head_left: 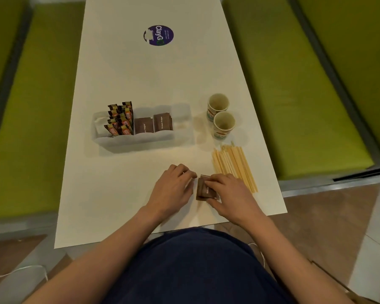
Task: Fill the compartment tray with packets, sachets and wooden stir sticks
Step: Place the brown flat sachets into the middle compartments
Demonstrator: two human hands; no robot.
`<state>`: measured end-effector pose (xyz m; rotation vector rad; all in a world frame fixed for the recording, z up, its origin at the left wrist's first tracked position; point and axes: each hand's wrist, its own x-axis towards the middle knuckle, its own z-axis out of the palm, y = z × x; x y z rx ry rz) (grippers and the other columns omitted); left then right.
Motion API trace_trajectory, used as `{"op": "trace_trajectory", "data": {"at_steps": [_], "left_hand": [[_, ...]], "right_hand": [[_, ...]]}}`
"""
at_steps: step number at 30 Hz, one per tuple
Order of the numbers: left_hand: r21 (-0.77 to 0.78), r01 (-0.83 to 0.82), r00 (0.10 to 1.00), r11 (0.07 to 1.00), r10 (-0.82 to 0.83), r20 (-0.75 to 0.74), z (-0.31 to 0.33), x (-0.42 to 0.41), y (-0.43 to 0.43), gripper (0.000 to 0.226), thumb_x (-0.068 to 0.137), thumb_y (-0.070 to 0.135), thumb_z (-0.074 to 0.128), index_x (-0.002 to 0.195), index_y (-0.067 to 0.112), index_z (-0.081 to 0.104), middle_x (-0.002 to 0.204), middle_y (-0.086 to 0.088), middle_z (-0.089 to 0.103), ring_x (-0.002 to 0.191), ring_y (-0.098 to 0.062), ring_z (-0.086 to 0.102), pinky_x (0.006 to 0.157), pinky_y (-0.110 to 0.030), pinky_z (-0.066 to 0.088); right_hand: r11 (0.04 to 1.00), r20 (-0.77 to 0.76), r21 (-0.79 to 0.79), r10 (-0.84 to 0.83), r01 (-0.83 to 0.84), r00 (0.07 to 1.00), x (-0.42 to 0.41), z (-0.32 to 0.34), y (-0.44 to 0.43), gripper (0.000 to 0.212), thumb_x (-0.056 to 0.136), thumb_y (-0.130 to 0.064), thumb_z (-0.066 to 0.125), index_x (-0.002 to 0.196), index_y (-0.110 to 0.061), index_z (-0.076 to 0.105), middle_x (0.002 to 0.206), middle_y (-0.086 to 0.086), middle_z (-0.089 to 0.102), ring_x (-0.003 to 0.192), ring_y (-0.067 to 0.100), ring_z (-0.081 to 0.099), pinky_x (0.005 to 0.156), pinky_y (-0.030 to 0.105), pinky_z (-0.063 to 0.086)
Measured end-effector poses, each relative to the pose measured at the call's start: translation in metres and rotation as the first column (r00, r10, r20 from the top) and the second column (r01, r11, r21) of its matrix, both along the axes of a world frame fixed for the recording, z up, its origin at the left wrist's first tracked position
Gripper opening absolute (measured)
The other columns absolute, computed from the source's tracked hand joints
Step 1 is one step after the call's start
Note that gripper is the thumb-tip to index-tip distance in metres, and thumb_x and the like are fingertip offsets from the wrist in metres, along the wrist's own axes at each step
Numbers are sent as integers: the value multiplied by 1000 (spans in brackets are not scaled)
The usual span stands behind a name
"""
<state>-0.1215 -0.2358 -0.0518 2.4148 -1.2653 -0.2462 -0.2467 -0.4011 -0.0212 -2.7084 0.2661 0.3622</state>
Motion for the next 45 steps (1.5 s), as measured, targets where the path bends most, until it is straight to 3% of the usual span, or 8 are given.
{"op": "trace_trajectory", "data": {"at_steps": [8, 14, 17, 20, 27, 32, 37, 45], "left_hand": [[11, -39, 990, 999, 40, -136, 2, 0, 3, 36, 94, 21, 60, 129, 18, 61, 118, 2, 61, 105, -19, 55, 90, -35, 50], [-162, -159, 963, 974, 117, -242, 9, -4, 5, 27, 94, 19, 62, 121, 20, 62, 116, 6, 59, 104, -9, 54, 89, -26, 48], [-139, 76, 976, 987, -102, -194, 14, -3, 1, 34, 94, 40, 64, 124, 23, 62, 116, 6, 60, 104, -11, 54, 85, -32, 51], [149, 325, 945, 934, -315, -90, 11, 0, -9, 56, 91, 61, 57, 138, 30, 54, 127, 7, 57, 112, -14, 52, 86, -32, 53], [179, 466, 842, 866, -496, 210, 5, 4, -12, 36, 98, 37, 44, 113, 17, 70, 99, -2, 72, 77, -25, 66, 51, -33, 54], [-6, 151, 982, 988, -150, 118, 30, 24, -13, 26, 100, 32, 53, 115, 19, 70, 101, 0, 69, 81, -23, 68, 59, -37, 57], [-213, -231, 968, 950, 246, 50, 78, 74, 8, 19, 96, 26, 69, 114, 21, 71, 100, 5, 69, 77, -21, 68, 63, -38, 57], [109, -384, 912, 917, 359, 198, 111, 160, 22, 22, 101, 30, 56, 116, 33, 72, 100, 0, 72, 103, -22, 58, 66, -33, 42]], "right_hand": [[975, 15, 167, -153, 148, 988, 3, 5, -1, 39, 97, -36, 65, 132, -19, 69, 137, -3, 64, 122, 20, 57, 102, 33, 44], [914, 135, 289, -332, 284, 933, 6, 13, -9, 24, 102, -26, 60, 119, -17, 74, 113, -2, 73, 104, 16, 63, 87, 26, 46], [881, 223, 306, -434, 360, 873, 7, 16, -15, 22, 104, -26, 57, 113, -16, 73, 105, -3, 72, 93, 13, 61, 79, 27, 45], [881, 260, 287, -449, 375, 855, 7, 17, -19, 21, 105, -23, 55, 110, -14, 72, 102, -2, 71, 89, 11, 57, 77, 24, 39], [874, 254, 296, -460, 385, 851, 7, 14, -21, 21, 105, -23, 54, 109, -14, 72, 101, -3, 70, 85, 10, 54, 73, 20, 35], [863, 301, 331, -479, 380, 825, 17, 17, -22, 20, 105, -23, 55, 110, -16, 72, 102, -5, 69, 85, 2, 50, 74, 4, 36], [889, 425, 353, -431, 293, 796, 38, 21, -16, 17, 103, -22, 61, 112, -19, 75, 99, -12, 67, 91, -3, 52, 81, 1, 36], [884, 476, 418, -409, 209, 779, 92, 33, 0, 18, 99, -20, 67, 115, -21, 74, 100, -15, 72, 88, -4, 58, 78, 6, 44]]}}
